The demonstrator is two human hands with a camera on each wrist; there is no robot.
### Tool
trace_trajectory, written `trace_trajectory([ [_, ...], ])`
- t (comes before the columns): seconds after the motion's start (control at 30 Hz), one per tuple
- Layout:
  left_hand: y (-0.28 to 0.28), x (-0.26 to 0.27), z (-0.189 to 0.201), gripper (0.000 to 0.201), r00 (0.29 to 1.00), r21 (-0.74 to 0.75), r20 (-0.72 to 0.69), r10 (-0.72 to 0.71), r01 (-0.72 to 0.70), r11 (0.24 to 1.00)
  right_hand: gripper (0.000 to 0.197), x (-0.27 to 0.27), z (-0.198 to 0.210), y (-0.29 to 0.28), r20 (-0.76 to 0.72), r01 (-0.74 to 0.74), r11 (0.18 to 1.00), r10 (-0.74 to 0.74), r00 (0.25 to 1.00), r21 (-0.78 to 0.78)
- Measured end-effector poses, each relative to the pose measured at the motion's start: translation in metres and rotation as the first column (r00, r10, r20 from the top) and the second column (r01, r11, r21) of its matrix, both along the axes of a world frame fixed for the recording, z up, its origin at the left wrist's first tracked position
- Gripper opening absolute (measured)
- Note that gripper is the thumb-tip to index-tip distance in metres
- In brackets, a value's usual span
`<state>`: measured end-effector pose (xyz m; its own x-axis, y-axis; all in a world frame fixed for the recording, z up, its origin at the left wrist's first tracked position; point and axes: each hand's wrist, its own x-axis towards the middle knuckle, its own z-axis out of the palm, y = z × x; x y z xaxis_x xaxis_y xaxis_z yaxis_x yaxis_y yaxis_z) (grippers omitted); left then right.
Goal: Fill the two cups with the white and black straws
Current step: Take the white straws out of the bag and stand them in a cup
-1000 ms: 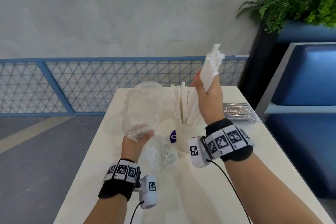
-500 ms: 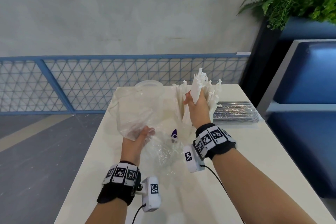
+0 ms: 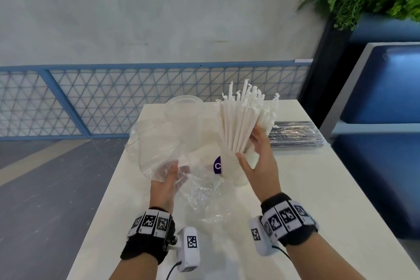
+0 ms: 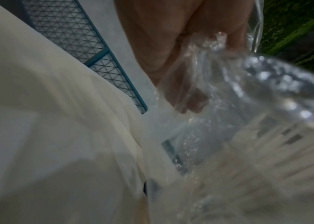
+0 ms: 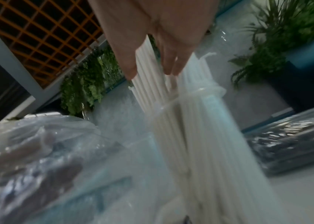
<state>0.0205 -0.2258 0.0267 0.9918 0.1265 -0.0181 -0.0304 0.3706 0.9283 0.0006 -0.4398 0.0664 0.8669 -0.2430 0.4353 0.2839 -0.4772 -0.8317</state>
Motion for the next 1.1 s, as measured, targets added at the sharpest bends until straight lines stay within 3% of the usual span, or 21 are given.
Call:
trace_trajectory([
  [0.07, -0.001, -0.003, -0.004, 0.077, 1.000, 0.002, -0.019, 0.014, -0.014, 1.000, 0.034, -0.013, -0.011, -0.008, 0.087, 0.116, 0.992, -0.112, 0.990, -0.045],
  [0.1, -0.001, -0.004, -0.007, 0.073, 0.999, 0.008, -0.035, 0.019, -0.018, 1.000, 0.027, -0.018, -0.016, -0.011, 0.061, 0.150, 0.988, -0.147, 0.987, -0.038],
  [0.17, -0.004, -0.005, -0.010, 0.060, 0.998, -0.012, -0.060, 0.032, -0.033, 0.999, 0.022, -0.025, -0.028, -0.015, -0.173, 0.165, 0.986, -0.157, 0.972, 0.034],
  [0.2, -0.006, -0.006, -0.012, 0.059, 0.997, -0.024, -0.073, 0.034, -0.036, 0.999, 0.029, -0.028, -0.033, -0.017, -0.360, 0.157, 0.984, -0.117, 0.925, 0.083],
  [0.27, -0.009, -0.009, -0.014, 0.054, 0.995, -0.032, -0.103, 0.017, -0.021, 0.999, 0.055, -0.035, -0.041, -0.017, -0.676, 0.103, 0.968, 0.081, 0.733, 0.228],
  [0.3, -0.012, -0.011, -0.012, 0.039, 0.992, -0.041, -0.124, 0.007, -0.012, 0.999, 0.064, -0.037, -0.043, -0.016, -0.741, 0.086, 0.941, 0.199, 0.641, 0.326],
  [0.37, -0.018, -0.014, -0.012, 0.020, 0.990, -0.026, -0.137, -0.032, 0.029, 0.999, 0.073, -0.039, -0.046, -0.010, -0.735, 0.085, 0.869, 0.356, 0.577, 0.488],
  [0.47, -0.023, -0.016, -0.016, 0.039, 0.980, 0.026, -0.189, -0.057, 0.063, 0.998, 0.071, -0.035, -0.048, -0.002, -0.689, 0.146, 0.815, 0.361, 0.629, 0.561],
  [0.53, -0.020, -0.015, -0.026, 0.076, 0.965, 0.016, -0.256, -0.050, 0.055, 0.998, 0.061, -0.032, -0.051, 0.002, -0.681, 0.168, 0.832, 0.298, 0.669, 0.529],
  [0.6, -0.012, -0.014, -0.034, 0.116, 0.956, 0.188, -0.286, 0.070, -0.016, 0.982, 0.048, -0.032, -0.055, 0.004, -0.681, 0.170, 0.862, 0.241, 0.692, 0.478],
  [0.63, -0.007, -0.014, -0.032, 0.119, 0.960, 0.322, -0.222, 0.172, -0.095, 0.942, 0.043, -0.033, -0.057, 0.004, -0.682, 0.166, 0.876, 0.219, 0.698, 0.452],
  [0.7, 0.003, -0.014, -0.029, 0.116, 0.949, 0.572, 0.004, 0.317, -0.262, 0.778, 0.038, -0.035, -0.060, 0.001, -0.693, 0.153, 0.915, 0.165, 0.701, 0.373],
  [0.73, 0.008, -0.014, -0.026, 0.112, 0.944, 0.676, 0.127, 0.304, -0.306, 0.670, 0.036, -0.036, -0.062, 0.000, -0.699, 0.142, 0.938, 0.129, 0.704, 0.315],
  [0.8, 0.011, -0.014, -0.019, 0.089, 0.955, 0.840, 0.256, 0.154, -0.298, 0.453, 0.033, -0.037, -0.061, -0.003, -0.701, 0.091, 0.975, 0.080, 0.709, 0.203],
  [0.83, 0.012, -0.013, -0.018, 0.075, 0.971, 0.882, 0.233, 0.059, -0.236, 0.407, 0.032, -0.037, -0.061, -0.005, -0.701, 0.056, 0.984, 0.080, 0.709, 0.169],
  [0.9, 0.012, -0.008, -0.014, 0.062, 1.000, 0.868, 0.005, -0.015, 0.003, 0.497, 0.031, -0.038, -0.059, -0.006, -0.702, -0.005, 0.986, 0.121, 0.702, 0.164],
  [0.97, 0.013, -0.002, -0.017, 0.058, 0.981, 0.784, -0.191, 0.020, 0.140, 0.605, 0.029, -0.040, -0.058, -0.010, -0.704, -0.037, 0.979, 0.171, 0.689, 0.202],
  [1.1, 0.008, 0.003, -0.025, 0.042, 0.966, 0.828, -0.259, -0.006, 0.225, 0.513, 0.028, -0.045, -0.055, -0.023, -0.700, -0.074, 0.965, 0.234, 0.675, 0.251],
])
